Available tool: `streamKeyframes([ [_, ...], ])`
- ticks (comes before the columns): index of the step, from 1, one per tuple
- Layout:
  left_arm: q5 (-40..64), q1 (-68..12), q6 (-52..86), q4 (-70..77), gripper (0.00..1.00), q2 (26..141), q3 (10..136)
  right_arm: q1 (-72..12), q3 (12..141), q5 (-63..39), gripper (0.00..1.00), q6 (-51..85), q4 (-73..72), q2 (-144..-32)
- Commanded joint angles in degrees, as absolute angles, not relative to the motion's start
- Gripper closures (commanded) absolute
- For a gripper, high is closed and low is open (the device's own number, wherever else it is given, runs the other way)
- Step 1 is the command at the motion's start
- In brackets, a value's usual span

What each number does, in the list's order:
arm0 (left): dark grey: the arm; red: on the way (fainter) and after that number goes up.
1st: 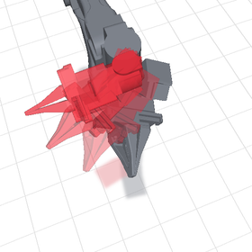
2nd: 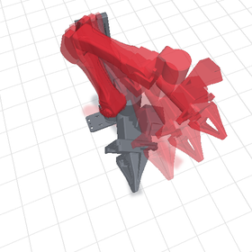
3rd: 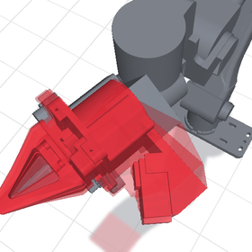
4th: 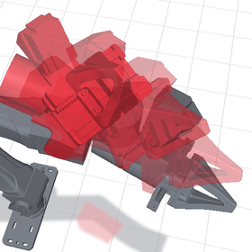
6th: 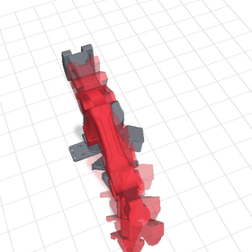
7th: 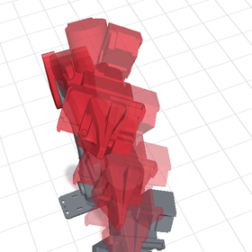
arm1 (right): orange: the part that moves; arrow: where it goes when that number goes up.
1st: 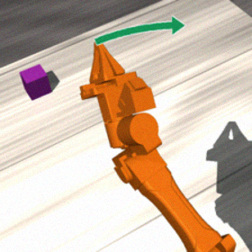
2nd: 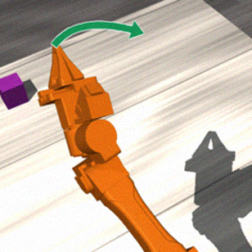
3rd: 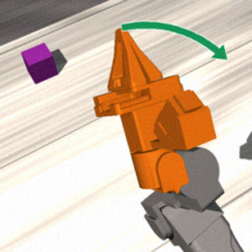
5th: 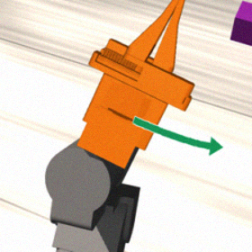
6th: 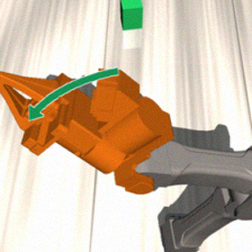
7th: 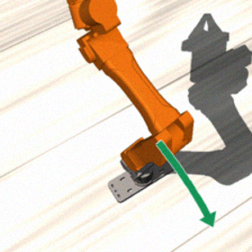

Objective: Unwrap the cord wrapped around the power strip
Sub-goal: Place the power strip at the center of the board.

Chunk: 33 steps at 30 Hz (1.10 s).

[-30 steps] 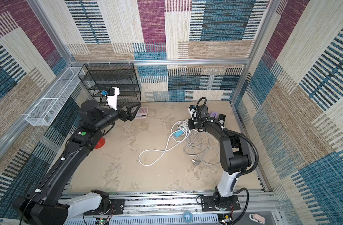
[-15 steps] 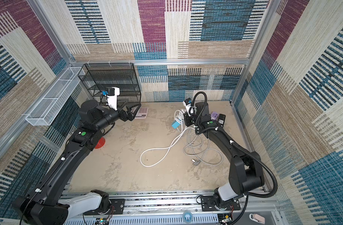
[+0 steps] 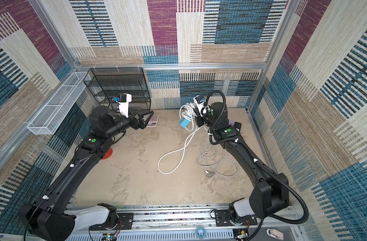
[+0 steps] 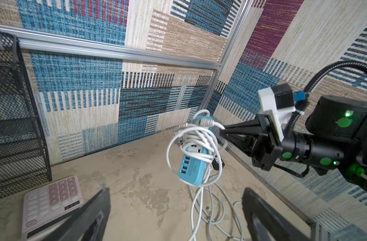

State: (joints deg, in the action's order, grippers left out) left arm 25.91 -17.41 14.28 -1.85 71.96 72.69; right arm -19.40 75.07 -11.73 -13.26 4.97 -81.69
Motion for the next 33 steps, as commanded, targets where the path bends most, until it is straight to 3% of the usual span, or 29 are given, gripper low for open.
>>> streamKeyframes([
  [1, 29.5, -17.5, 18.7, 1.9, 0.01, 73.4, 72.9, -19.5, 78.8, -11.8, 1.0, -10.3, 0.9, -82.6],
  [13, 36.1, -18.2, 27.8, 8.6, 0.01, 78.7, 71.6, -19.5, 80.3, -14.9, 1.0, -6.0, -1.6, -82.9],
  [19, 34.8, -18.3, 26.5, 7.4, 0.01, 78.9, 71.5, -19.9, 73.0, -19.6, 1.0, -6.1, -1.1, -81.1],
  [30, 33.7, -18.2, 24.9, 6.2, 0.01, 78.4, 71.8, -19.9, 57.4, -14.9, 1.0, 0.8, -6.7, -85.3],
  [33, 33.7, -18.2, 24.5, 6.0, 0.01, 78.4, 71.8, -19.9, 57.8, -12.9, 0.94, 1.1, -8.1, -88.0],
])
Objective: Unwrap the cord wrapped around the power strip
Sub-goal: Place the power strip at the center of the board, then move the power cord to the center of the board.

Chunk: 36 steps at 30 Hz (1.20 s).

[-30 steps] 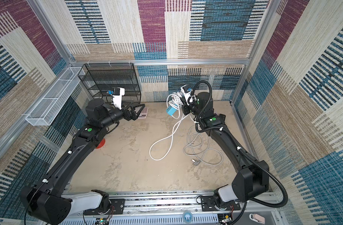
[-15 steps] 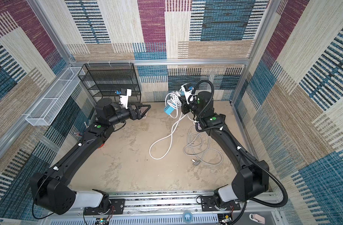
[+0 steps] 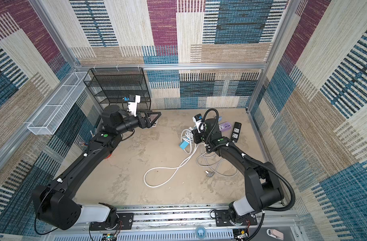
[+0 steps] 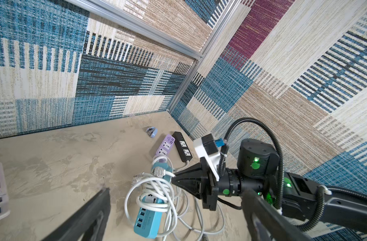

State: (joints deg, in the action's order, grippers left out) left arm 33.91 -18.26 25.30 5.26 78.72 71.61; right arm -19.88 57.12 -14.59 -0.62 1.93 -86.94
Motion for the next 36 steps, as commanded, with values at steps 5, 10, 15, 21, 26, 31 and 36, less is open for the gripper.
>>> streamKeyframes([
  [5, 33.7, -18.4, 23.9, 5.4, 0.01, 77.9, 71.9, -19.9, 62.1, -8.4, 0.77, 0.5, -5.0, -93.0],
  [10, 31.6, -18.3, 23.2, 4.9, 0.01, 77.4, 71.9, -19.6, 62.7, -4.9, 0.29, 0.5, -3.7, -93.3],
  [15, 31.4, -18.4, 23.2, 4.8, 0.01, 77.3, 71.9, -19.6, 64.5, -7.1, 0.16, 0.1, -0.2, -91.6],
  [21, 29.4, -18.4, 22.7, 3.2, 0.01, 77.8, 72.2, -20.5, 63.6, -14.5, 0.18, 0.5, 3.8, -90.8],
  [26, 27.9, -18.4, 21.8, 2.2, 0.01, 77.3, 72.3, -24.9, 63.7, -20.2, 0.2, 0.9, 5.8, -93.4],
  [31, 27.0, -18.3, 20.4, 1.2, 0.01, 76.1, 72.5, -28.2, 69.1, -20.4, 0.22, 1.3, 8.5, -100.4],
  [36, 26.3, -18.3, 19.4, 0.5, 0.01, 75.1, 72.7, -28.5, 78.8, -14.9, 0.22, 0.9, 15.2, -107.3],
])
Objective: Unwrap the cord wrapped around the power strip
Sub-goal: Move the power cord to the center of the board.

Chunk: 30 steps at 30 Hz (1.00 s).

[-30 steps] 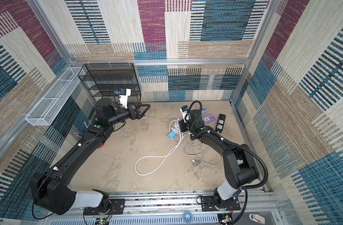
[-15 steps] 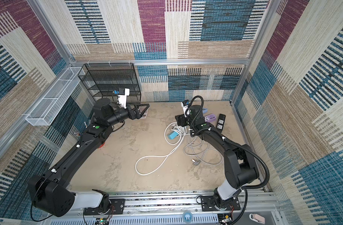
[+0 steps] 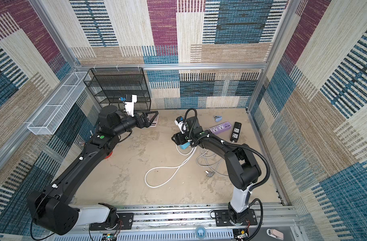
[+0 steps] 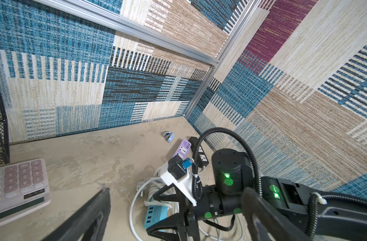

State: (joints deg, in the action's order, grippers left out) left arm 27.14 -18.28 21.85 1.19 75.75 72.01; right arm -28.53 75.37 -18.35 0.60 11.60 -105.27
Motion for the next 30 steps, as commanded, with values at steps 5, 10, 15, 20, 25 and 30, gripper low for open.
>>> streamKeyframes([
  [5, 25.3, -18.4, 17.7, -0.6, 0.01, 74.2, 73.1, -28.4, 91.4, -6.5, 0.21, -3.9, 25.3, -114.1],
  [10, 23.2, -18.3, 14.7, -2.9, 0.01, 73.1, 73.8, -28.4, 104.5, 1.0, 0.19, -10.5, 39.7, -119.5],
  [15, 22.2, -18.1, 13.4, -3.7, 0.01, 72.1, 74.0, -28.5, 108.0, 7.1, 0.18, -15.3, 48.5, -120.6],
  [20, 22.5, -17.9, 13.6, -3.5, 0.01, 72.2, 74.0, -28.5, 107.8, 10.1, 0.18, -17.8, 49.6, -120.4],
  [25, 22.6, -17.9, 13.5, -3.5, 0.01, 72.2, 74.0, -28.6, 109.1, 10.8, 0.2, -19.5, 49.3, -123.3],
  [30, 22.4, -17.8, 13.3, -3.5, 0.01, 72.1, 73.9, -28.6, 109.7, 12.3, 0.27, -20.9, 48.2, -125.1],
])
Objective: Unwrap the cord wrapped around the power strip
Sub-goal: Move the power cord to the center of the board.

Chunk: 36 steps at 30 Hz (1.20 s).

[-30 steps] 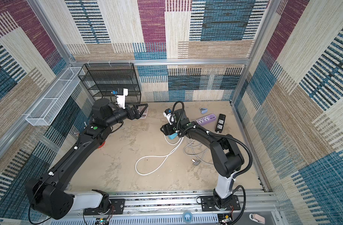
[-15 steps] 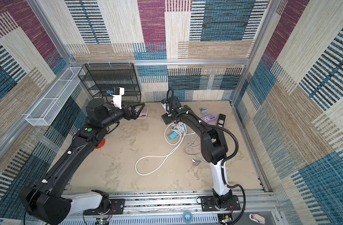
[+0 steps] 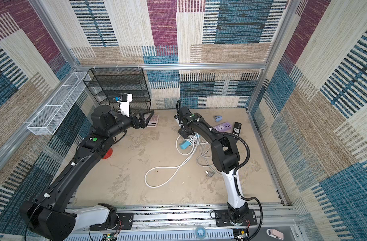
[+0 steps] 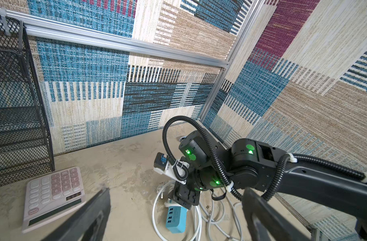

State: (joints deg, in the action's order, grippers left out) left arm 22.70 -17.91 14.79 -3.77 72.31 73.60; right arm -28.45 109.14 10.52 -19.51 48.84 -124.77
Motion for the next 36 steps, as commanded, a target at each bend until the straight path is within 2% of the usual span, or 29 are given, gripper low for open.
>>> streamKeyframes([
  [1, 22.5, -17.8, 13.3, -3.4, 0.01, 72.1, 73.9, -28.6, 109.8, 12.7, 0.27, -21.2, 47.8, -125.3],
  [5, 22.6, -17.7, 13.5, -3.3, 0.01, 72.3, 73.9, -28.6, 111.1, 13.8, 0.33, -22.5, 46.1, -126.2],
  [15, 22.7, -17.5, 13.3, -3.2, 0.01, 72.0, 73.8, -28.5, 113.5, 13.1, 0.37, -23.7, 46.1, -129.9],
  [18, 22.7, -17.4, 13.4, -3.2, 0.01, 72.1, 73.7, -28.6, 113.6, 13.4, 0.41, -24.0, 45.3, -130.1],
  [20, 22.8, -17.4, 13.5, -3.1, 0.01, 72.1, 73.7, -28.6, 114.3, 13.4, 0.48, -24.1, 45.2, -130.6],
  [23, 22.8, -17.3, 13.6, -3.0, 0.01, 72.1, 73.7, -28.6, 115.3, 13.4, 0.64, -24.5, 44.9, -131.6],
  [30, 22.9, -17.2, 13.5, -3.0, 0.01, 72.1, 73.7, -28.6, 115.4, 12.7, 0.83, -24.6, 43.7, -131.5],
  [36, 22.9, -17.2, 13.7, -2.8, 0.01, 72.1, 73.7, -28.6, 113.1, 12.3, 0.91, -23.4, 41.3, -125.7],
])
